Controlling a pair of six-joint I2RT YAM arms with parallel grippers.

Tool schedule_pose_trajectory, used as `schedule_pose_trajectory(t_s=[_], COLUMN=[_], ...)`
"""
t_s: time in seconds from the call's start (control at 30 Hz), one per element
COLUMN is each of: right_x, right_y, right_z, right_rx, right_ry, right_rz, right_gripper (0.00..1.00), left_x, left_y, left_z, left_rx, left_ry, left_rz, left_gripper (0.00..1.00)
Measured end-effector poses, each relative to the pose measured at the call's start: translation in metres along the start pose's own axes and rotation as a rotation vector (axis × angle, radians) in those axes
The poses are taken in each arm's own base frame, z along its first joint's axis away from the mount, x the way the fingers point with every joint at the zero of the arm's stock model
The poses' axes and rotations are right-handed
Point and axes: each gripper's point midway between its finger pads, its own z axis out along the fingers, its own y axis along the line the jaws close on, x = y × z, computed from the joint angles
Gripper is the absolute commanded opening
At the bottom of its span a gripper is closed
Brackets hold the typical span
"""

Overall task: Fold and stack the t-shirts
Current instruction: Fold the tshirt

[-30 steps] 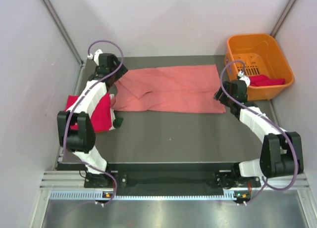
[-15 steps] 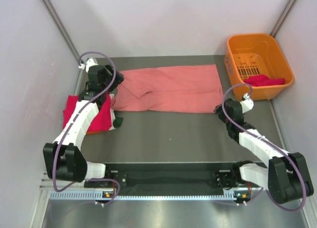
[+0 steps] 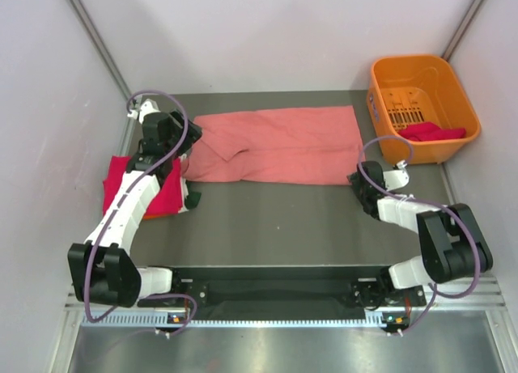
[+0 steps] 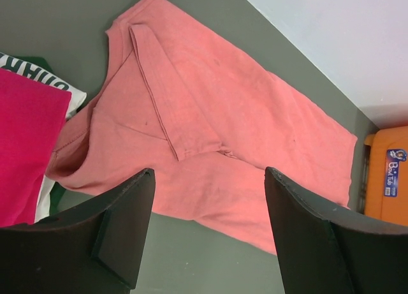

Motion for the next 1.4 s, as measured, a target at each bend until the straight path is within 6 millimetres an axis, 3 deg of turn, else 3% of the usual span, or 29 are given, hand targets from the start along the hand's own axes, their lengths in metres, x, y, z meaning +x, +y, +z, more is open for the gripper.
schedule_pose_trajectory(t_s=[0.07, 0.13, 0.17, 0.2, 0.3, 0.33, 0.5, 0.67, 0.87, 0.97, 1.13, 1.4], right_x=[-0.002, -0.005, -0.005, -0.006, -0.012, -0.015, -0.033, -0.061, -0.085, -0.083, -0.08, -0.074], right_y=[0.005, 0.009, 0.01, 0.01, 0.01, 0.009, 0.0, -0.04, -0.08, -0.085, -0.084, -0.087], right_z=[0.006, 0.011, 0.015, 0.018, 0.023, 0.024, 0.014, -0.006, -0.015, -0.016, -0.016, -0.015], right_rx=[0.009, 0.021, 0.033, 0.05, 0.1, 0.109, 0.109, 0.138, 0.2, 0.199, 0.182, 0.163], right_ry=[-0.016, -0.032, -0.038, -0.044, -0.059, -0.063, -0.089, -0.12, -0.121, -0.1, -0.075, -0.053], right_rz=[0.036, 0.056, 0.061, 0.06, 0.049, 0.047, 0.047, 0.018, -0.036, -0.084, -0.146, -0.183], right_gripper=[0.58, 0.51, 0.43, 0.25, 0.02, 0.0, 0.0, 0.0, 0.0, 0.0, 0.0, 0.0], left_x=[-0.001, 0.0, 0.001, 0.002, 0.005, 0.007, 0.028, 0.069, 0.119, 0.132, 0.148, 0.169], left_y=[0.0, 0.001, 0.001, 0.002, 0.006, 0.008, 0.022, 0.041, 0.029, 0.028, 0.05, 0.07], left_z=[-0.001, -0.001, -0.001, -0.001, -0.002, -0.003, -0.005, -0.01, -0.036, -0.044, -0.042, -0.025], left_rx=[0.0, -0.003, -0.006, -0.008, -0.016, -0.019, -0.036, -0.072, -0.038, -0.02, -0.074, -0.124], left_ry=[-0.003, -0.001, 0.001, 0.004, 0.012, 0.016, 0.067, 0.168, 0.248, 0.261, 0.285, 0.305], left_rz=[0.0, 0.0, 0.001, 0.001, 0.004, 0.004, 0.011, 0.03, 0.103, 0.103, 0.102, 0.097], left_gripper=[0.73, 0.73, 0.73, 0.72, 0.71, 0.7, 0.69, 0.67, 0.68, 0.61, 0.6, 0.58])
